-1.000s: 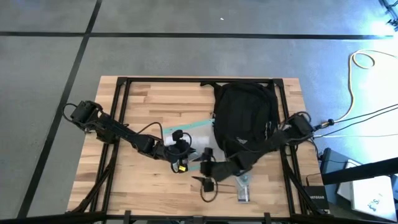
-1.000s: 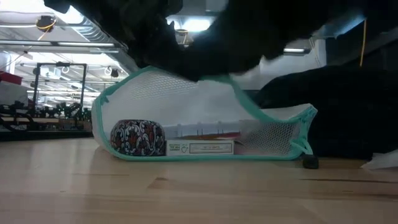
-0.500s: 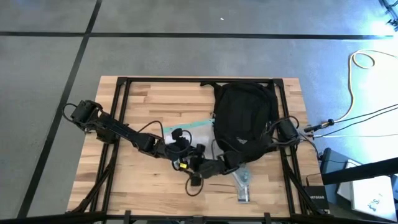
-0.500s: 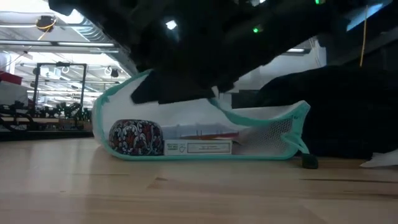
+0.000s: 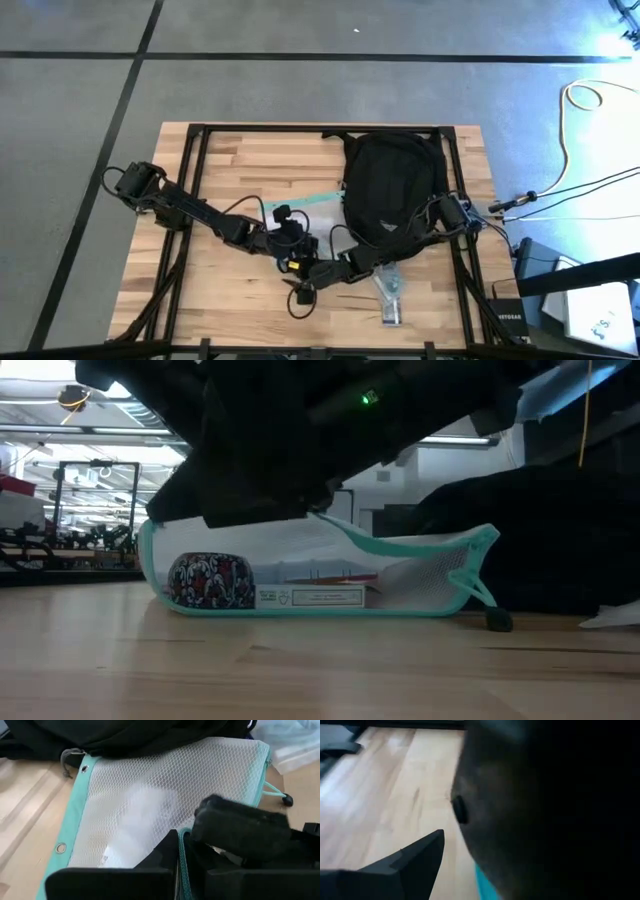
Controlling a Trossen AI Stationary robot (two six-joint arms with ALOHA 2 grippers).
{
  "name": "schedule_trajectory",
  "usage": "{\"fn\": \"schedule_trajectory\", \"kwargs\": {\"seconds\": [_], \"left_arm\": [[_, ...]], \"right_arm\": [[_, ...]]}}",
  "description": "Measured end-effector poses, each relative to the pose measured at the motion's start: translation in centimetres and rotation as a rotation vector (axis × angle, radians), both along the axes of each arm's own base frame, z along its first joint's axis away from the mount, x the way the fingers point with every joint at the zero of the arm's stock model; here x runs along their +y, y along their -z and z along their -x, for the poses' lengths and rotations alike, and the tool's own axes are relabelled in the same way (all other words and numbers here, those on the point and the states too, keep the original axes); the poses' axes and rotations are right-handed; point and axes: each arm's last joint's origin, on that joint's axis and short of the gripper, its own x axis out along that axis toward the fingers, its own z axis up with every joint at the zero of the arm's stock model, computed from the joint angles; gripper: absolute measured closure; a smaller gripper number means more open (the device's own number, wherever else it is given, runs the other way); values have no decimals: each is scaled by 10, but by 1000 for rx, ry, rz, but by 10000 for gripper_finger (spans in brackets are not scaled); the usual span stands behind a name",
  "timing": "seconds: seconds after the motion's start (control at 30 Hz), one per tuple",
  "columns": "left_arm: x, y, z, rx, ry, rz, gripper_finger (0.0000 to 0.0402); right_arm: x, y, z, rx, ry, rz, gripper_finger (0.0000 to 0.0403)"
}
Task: Unpack backpack
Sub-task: Remove the white scented candle from the transparent zipper bag
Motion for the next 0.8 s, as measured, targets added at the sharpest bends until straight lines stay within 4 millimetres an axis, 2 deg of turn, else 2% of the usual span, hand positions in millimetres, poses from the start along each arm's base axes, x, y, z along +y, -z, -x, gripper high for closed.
{"fn": "schedule_trajectory", "kwargs": {"seconds": [0.33, 0.6, 0.8], "left_arm": [[3, 4, 3, 50, -26, -40, 401], [3, 3, 3, 42, -33, -23, 401], [3, 4, 4, 67, -17, -19, 401]], "right_arm": [[-3, 9, 5, 101, 7, 33, 86], [-2, 7, 3, 60, -35, 47, 86], [-1, 21, -2, 47, -79, 16, 86]]}}
